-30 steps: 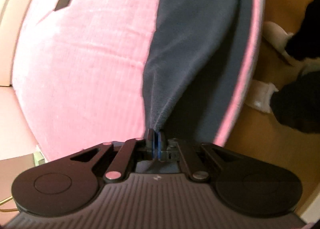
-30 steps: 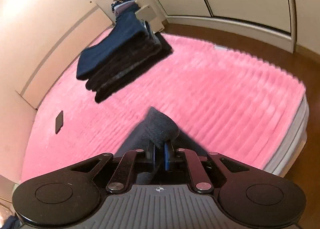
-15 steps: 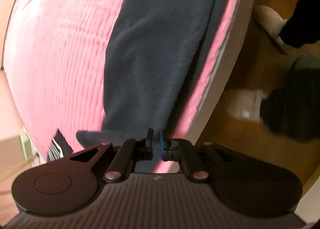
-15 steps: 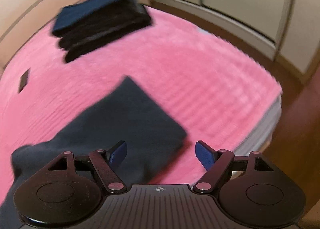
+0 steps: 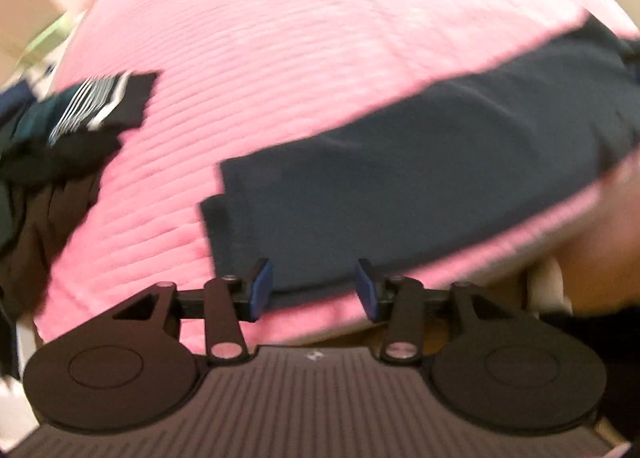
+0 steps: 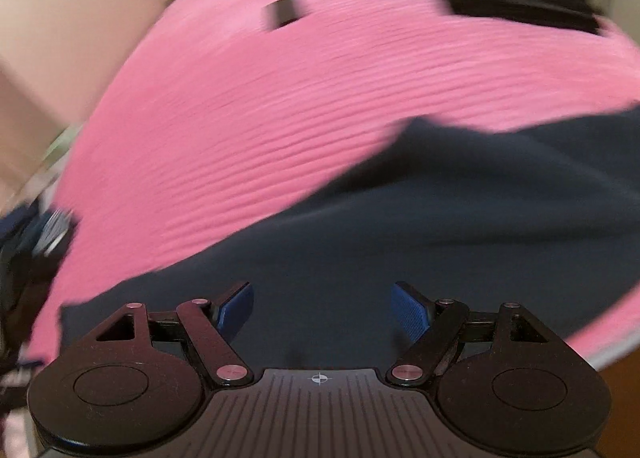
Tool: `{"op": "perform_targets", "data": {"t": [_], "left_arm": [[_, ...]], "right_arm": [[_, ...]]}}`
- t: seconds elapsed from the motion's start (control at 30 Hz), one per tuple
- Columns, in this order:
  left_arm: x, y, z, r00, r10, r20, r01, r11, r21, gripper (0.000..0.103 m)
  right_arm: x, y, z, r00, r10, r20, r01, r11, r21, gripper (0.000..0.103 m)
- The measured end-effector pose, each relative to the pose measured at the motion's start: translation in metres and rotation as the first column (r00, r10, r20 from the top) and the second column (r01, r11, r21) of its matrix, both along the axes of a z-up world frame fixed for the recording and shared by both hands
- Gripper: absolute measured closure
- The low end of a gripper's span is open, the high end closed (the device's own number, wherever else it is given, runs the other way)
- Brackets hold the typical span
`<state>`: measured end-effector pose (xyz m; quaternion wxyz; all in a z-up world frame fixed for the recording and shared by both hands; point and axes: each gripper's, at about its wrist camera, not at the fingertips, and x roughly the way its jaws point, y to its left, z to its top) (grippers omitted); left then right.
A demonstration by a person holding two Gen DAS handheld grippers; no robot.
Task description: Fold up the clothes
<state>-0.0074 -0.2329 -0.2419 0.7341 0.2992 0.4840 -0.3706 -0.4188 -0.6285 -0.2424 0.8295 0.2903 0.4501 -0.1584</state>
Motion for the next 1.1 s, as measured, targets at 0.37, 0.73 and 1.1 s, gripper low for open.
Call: {"op": "perform_targets", "data": {"t": [0.37, 0.73, 1.1], "left_arm": [[0.048, 0.038, -0.007, 0.988, 0.134, -0.082, -0.146, 0.975, -0.167, 0.102], [0.052, 0.058, -0.041, 0.972, 0.148, -0.182, -0.161, 0.985, -0.060, 0.093], [0.057, -0.016, 0.027, 0.994, -0.106, -0.016, 0.104, 0.988, -0.111, 0.083]], "right_arm": [[0.077, 0.067, -0.014, 0.980, 0.180, -0.085, -0.185, 0.981, -0.055, 0.005], [0.076, 0.074, -0.021, 0.974, 0.171, -0.152, -0.171, 0.985, 0.010, 0.005], [0.000, -0.001, 0.015, 0.984, -0.077, -0.162, 0.056, 0.990, -0.126, 0.005]]}}
